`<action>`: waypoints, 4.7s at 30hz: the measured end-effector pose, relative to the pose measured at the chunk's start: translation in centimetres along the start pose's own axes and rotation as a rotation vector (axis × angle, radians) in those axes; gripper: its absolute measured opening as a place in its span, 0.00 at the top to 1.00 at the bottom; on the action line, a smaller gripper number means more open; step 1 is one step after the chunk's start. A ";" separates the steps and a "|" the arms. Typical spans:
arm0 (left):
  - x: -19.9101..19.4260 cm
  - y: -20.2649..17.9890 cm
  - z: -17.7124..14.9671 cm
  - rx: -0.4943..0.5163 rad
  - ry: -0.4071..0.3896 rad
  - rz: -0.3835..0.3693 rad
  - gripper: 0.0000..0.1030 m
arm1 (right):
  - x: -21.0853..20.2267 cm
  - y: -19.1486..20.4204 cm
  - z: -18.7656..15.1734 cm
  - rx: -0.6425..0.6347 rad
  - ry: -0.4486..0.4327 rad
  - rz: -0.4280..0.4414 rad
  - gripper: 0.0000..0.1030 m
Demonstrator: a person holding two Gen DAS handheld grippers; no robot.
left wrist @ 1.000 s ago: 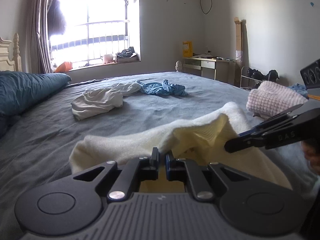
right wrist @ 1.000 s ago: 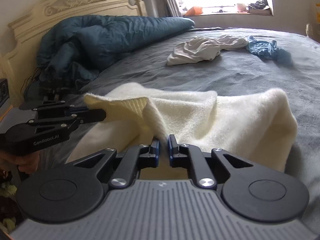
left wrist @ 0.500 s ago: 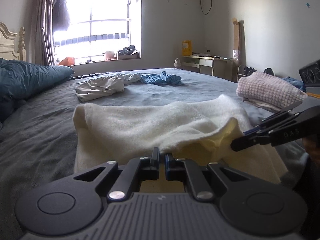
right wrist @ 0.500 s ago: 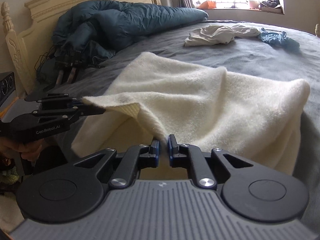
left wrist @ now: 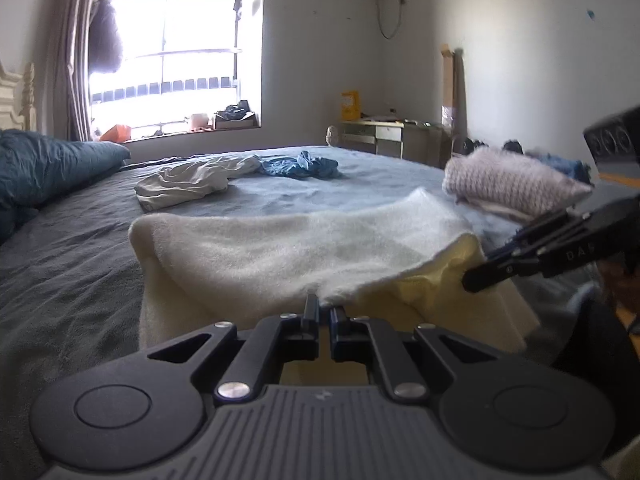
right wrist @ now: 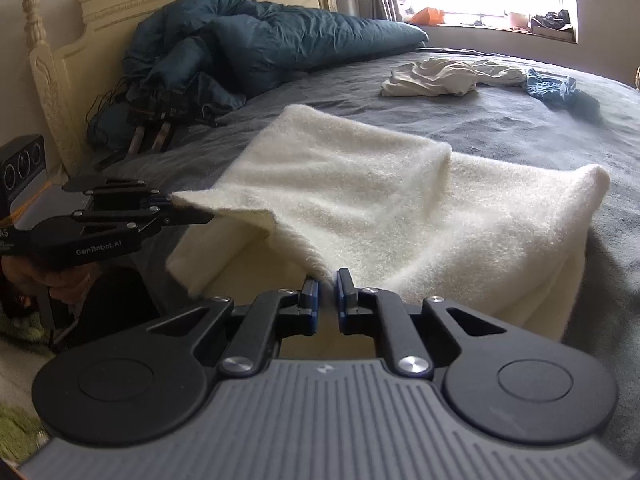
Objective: Fold clothes
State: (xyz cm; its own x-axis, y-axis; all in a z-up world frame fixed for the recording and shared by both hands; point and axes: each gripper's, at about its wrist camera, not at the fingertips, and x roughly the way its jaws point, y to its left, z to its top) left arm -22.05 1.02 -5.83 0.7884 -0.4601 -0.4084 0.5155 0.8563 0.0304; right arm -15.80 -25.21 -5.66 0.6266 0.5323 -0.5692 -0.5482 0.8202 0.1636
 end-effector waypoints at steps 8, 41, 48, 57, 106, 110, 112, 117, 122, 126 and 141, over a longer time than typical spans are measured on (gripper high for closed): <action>0.6 0.9 -2.4 -0.027 0.116 -0.064 0.91 | 1.1 1.8 -2.9 -0.143 0.076 -0.080 0.85; 4.8 10.9 -2.7 -0.824 0.124 -0.108 0.58 | -0.2 -10.3 -8.8 1.035 -0.170 0.247 0.61; 4.6 8.5 -3.1 -0.726 0.155 -0.230 0.69 | -0.3 -9.5 -8.3 0.984 -0.158 0.244 0.60; 3.5 7.1 -3.6 -0.692 0.116 -0.158 0.91 | -0.5 -7.3 -6.3 0.767 -0.120 0.052 0.95; 5.8 4.7 -0.6 -0.485 0.130 -0.048 0.46 | 2.2 -3.0 -4.5 0.237 -0.172 -0.319 0.97; 5.4 5.3 1.5 -0.491 0.079 -0.060 0.45 | 1.8 -2.2 -3.5 0.188 -0.171 -0.328 0.94; 5.9 6.1 3.3 -0.473 0.057 -0.070 0.41 | 1.3 -1.9 -1.8 0.118 -0.202 -0.355 0.93; 11.8 8.8 7.8 -0.419 0.052 0.004 0.41 | 4.0 -4.0 4.8 0.000 -0.216 -0.374 0.83; 17.8 12.8 8.4 -0.511 0.011 0.122 0.48 | 7.8 -8.4 5.7 0.007 -0.141 -0.467 0.83; 19.8 15.4 5.8 -0.617 0.016 0.165 0.66 | 10.6 -12.1 5.1 0.025 -0.073 -0.553 0.84; 19.2 17.4 3.5 -0.705 -0.047 0.122 0.74 | 12.7 -11.1 11.8 0.018 -0.021 -0.388 0.77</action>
State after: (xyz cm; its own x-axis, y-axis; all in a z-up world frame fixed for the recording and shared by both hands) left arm 3.25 6.22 -9.97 0.8484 -0.3470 -0.3996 0.0952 0.8428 -0.5298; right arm 4.75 -25.11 -5.22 0.7969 0.1853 -0.5750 -0.2582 0.9650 -0.0468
